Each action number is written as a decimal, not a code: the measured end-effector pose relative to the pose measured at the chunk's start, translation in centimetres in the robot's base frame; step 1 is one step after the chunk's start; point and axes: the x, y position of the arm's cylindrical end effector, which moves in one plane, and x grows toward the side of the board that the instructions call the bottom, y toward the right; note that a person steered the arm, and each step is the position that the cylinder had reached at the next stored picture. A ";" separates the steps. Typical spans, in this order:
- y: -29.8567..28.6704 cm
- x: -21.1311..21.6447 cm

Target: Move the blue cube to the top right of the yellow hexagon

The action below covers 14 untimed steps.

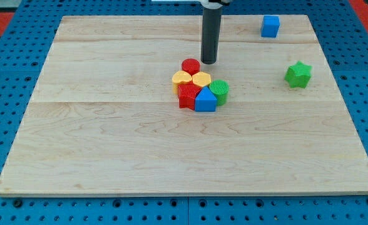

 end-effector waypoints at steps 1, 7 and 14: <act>3.1 -6.0; 20.5 -12.6; 10.7 -7.4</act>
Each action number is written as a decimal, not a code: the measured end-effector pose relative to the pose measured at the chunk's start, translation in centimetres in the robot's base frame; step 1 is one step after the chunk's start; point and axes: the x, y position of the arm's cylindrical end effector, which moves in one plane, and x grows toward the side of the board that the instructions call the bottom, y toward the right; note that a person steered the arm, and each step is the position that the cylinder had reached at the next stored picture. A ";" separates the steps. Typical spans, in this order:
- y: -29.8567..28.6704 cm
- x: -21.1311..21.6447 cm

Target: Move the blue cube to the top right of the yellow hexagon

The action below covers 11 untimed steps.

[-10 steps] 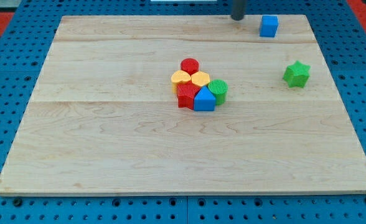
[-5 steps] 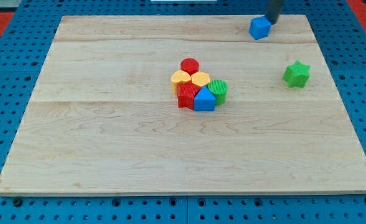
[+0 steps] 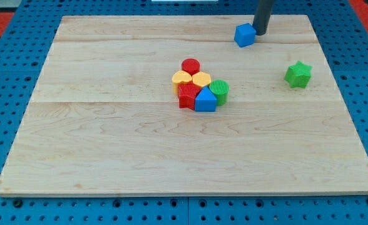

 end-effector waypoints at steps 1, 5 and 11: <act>-1.0 0.5; -2.9 2.2; -10.4 0.7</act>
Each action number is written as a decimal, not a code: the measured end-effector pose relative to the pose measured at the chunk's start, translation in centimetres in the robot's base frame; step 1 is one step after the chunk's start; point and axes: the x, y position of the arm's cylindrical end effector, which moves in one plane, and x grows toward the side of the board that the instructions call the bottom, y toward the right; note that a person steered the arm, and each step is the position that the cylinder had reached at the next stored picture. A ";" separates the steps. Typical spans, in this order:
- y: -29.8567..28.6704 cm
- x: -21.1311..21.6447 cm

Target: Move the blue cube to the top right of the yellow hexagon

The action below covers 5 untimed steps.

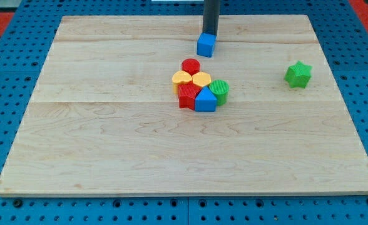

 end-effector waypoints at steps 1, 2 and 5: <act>0.0 1.5; 0.0 4.0; -1.3 3.6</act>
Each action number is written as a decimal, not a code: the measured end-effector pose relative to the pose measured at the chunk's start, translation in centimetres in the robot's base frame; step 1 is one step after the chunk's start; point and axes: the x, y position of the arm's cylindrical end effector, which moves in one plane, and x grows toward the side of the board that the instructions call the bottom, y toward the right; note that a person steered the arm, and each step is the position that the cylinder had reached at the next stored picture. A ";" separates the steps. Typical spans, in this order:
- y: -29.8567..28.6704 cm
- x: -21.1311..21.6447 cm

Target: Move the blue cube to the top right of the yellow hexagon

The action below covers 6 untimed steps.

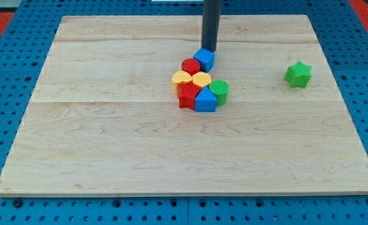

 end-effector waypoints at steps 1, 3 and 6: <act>-1.4 -1.5; -1.2 2.1; 1.5 3.2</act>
